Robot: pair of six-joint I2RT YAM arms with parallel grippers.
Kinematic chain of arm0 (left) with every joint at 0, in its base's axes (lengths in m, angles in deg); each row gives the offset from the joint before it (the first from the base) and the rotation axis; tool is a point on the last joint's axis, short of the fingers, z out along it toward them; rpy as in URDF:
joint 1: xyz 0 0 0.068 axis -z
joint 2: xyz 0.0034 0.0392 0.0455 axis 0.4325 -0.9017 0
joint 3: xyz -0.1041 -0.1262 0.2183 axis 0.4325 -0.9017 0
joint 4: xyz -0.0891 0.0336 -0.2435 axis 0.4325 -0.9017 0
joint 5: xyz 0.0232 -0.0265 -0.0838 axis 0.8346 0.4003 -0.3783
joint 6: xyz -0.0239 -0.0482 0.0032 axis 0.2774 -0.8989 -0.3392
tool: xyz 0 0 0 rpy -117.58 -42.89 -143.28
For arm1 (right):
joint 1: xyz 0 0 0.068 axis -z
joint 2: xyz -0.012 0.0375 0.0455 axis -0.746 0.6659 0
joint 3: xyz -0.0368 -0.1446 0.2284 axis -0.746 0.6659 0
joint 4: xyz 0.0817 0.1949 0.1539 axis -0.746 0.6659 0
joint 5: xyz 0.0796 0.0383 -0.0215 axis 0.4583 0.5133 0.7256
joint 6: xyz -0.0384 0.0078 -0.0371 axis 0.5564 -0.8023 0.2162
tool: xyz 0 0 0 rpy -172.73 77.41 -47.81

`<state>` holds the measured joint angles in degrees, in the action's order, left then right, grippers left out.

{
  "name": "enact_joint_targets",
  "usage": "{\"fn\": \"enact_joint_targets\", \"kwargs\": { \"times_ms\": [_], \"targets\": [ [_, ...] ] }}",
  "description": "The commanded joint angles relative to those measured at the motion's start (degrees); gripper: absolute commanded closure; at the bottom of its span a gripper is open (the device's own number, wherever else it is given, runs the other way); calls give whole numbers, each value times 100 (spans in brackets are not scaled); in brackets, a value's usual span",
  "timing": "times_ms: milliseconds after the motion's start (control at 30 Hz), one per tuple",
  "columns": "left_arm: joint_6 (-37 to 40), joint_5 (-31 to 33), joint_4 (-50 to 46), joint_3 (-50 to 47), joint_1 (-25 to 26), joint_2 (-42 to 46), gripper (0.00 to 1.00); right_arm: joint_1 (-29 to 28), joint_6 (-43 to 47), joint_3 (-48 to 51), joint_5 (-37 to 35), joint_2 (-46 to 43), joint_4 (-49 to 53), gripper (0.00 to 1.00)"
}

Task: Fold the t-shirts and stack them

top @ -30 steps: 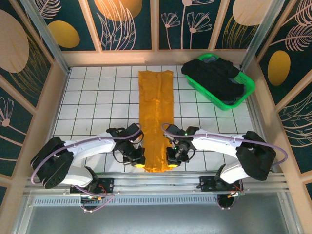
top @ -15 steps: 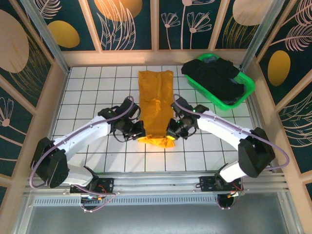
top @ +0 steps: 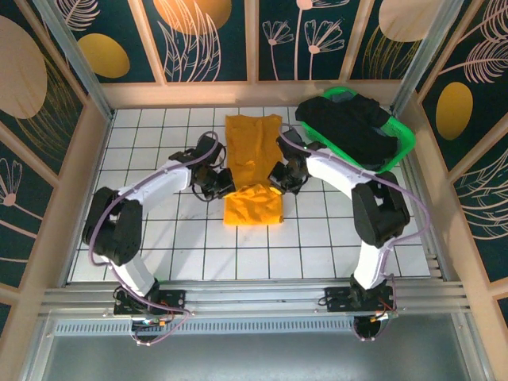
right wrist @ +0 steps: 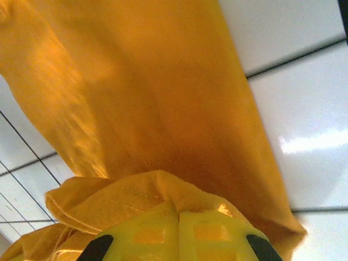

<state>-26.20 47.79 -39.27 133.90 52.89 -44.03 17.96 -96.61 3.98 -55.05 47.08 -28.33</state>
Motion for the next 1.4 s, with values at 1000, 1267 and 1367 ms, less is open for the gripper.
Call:
{"fn": "enact_joint_targets", "kwargs": {
  "times_ms": [1000,1267,1367],
  "targets": [
    [700,367,-328,2722,-634,-2403,96,741,437,-2295,-63,1903,411,100],
    [672,747,-402,2900,-669,-2270,52,789,685,-2508,-193,1835,411,57],
    [594,840,-298,2469,-669,-1763,46,795,844,-2378,-488,1529,452,46]
  ]
}}
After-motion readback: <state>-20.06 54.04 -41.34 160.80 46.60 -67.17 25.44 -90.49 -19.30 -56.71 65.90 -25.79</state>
